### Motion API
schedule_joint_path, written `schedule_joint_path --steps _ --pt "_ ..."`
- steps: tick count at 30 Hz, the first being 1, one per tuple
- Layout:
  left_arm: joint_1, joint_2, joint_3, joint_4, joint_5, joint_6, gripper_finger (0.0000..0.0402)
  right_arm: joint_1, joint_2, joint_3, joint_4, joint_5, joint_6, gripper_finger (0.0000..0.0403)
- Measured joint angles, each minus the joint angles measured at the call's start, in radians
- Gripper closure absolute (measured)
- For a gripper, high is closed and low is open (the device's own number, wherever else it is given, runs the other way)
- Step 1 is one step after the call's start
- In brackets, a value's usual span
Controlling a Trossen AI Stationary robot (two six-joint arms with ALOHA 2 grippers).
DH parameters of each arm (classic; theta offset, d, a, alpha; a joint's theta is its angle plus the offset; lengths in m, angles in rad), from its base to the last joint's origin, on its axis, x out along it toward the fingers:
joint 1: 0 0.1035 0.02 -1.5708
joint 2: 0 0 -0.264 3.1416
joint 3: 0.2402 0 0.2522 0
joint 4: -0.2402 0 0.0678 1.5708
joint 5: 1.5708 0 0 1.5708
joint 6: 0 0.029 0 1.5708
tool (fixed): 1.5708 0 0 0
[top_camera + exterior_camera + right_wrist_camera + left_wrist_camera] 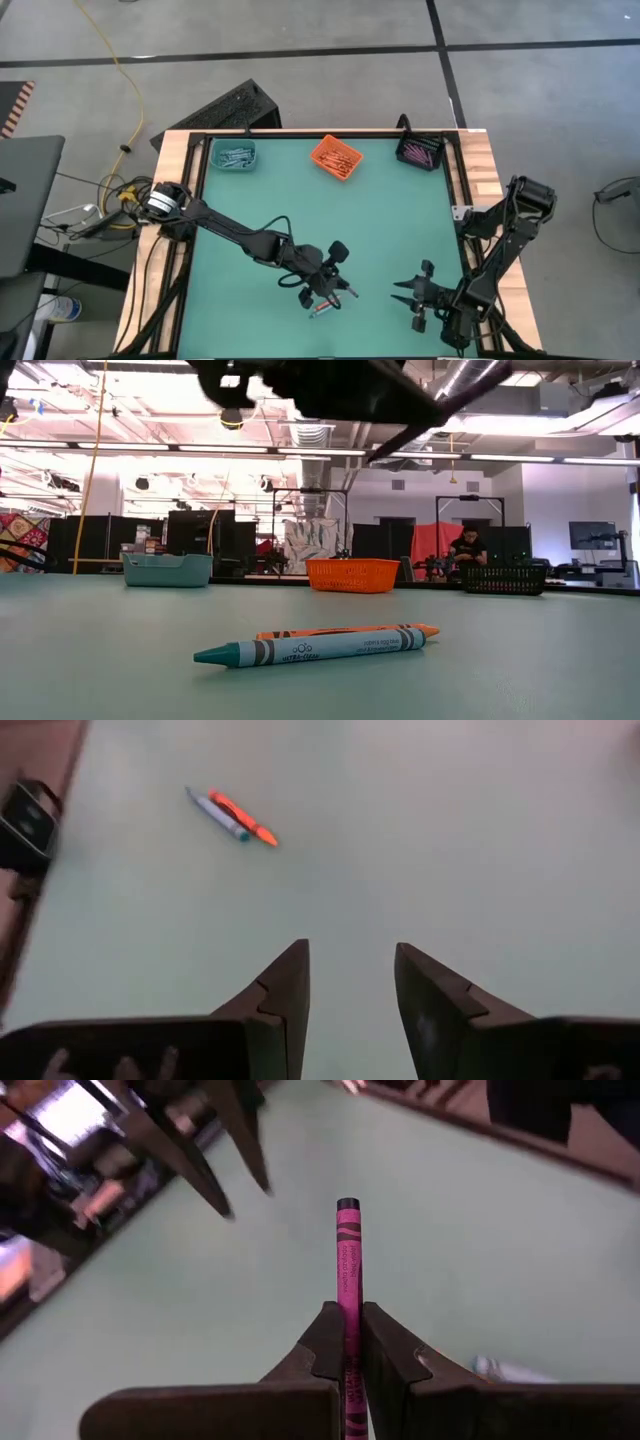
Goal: Sort crayons
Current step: Put the violet crayon into the black bin
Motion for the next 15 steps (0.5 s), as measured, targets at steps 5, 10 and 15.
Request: schedule_joint_path --steps 5,10,15 --pt "0.002 0.000 0.000 0.085 0.021 -0.008 0.0401 0.005 0.000 -0.069 0.190 0.071 -0.101 0.0261" --pt "0.014 0.000 0.000 0.163 0.073 -0.028 0.0401 0.017 0.000 -0.074 0.245 0.142 -0.175 0.0261" --pt "0.029 0.000 0.000 0.248 0.142 -0.053 0.0401 0.039 0.000 -0.074 0.254 0.222 -0.193 0.0261"
